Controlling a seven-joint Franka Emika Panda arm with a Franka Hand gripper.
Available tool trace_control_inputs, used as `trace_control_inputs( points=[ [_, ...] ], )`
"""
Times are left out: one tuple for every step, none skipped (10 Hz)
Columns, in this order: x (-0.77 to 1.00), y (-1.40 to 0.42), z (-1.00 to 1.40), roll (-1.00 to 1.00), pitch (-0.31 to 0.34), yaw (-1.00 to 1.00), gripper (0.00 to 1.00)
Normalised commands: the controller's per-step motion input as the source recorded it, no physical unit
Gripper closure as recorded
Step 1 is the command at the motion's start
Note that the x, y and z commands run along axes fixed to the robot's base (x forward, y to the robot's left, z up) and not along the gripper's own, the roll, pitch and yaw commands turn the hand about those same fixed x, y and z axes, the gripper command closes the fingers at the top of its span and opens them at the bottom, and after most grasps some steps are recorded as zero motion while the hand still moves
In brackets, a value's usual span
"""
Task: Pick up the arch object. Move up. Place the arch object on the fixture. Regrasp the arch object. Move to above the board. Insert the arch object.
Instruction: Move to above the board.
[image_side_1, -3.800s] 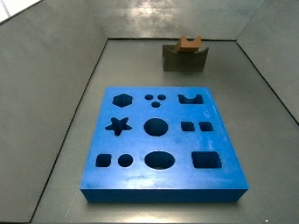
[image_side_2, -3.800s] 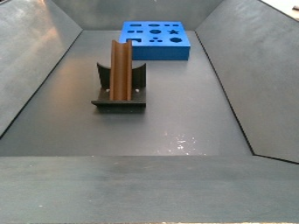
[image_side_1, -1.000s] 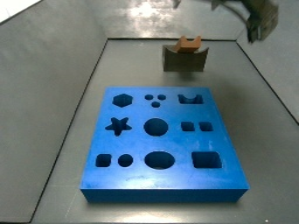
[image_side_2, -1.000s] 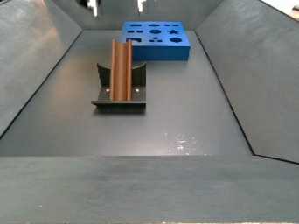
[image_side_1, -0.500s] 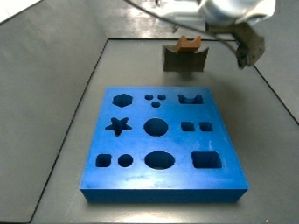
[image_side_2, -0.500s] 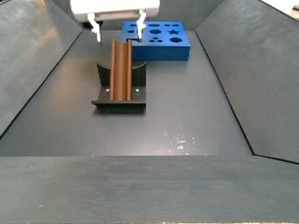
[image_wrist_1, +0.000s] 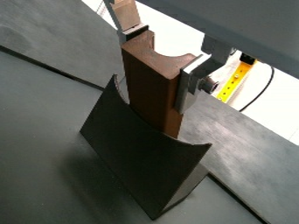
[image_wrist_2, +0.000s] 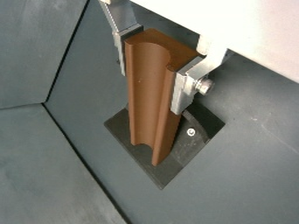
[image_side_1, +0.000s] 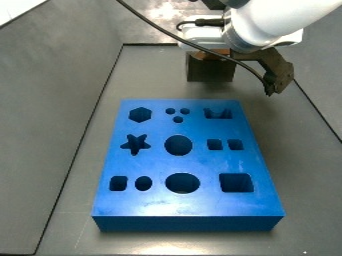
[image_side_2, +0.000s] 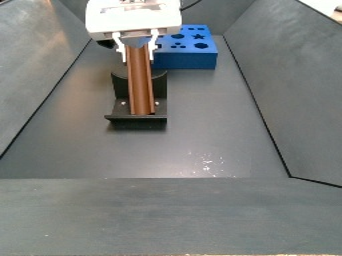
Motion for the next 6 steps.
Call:
trace_control_inputs(
  points=[
    [-0.14, -0.16, 1.00, -0.10, 0.351, 0.11, 1.00],
    [-0.13, -0.15, 1.00, -0.10, 0.297, 0.16, 1.00],
    [-0.12, -0.14, 1.00, -0.10, 0.262, 0.20, 1.00],
    [-0.11, -0.13, 1.00, -0.06, 0.160, 0.25, 1.00],
    [-0.10, -0.13, 1.00, -0.04, 0.120, 0.26, 1.00],
    [-0.09, -0.12, 1.00, -0.02, 0.059, 0.24, 1.00]
  ],
)
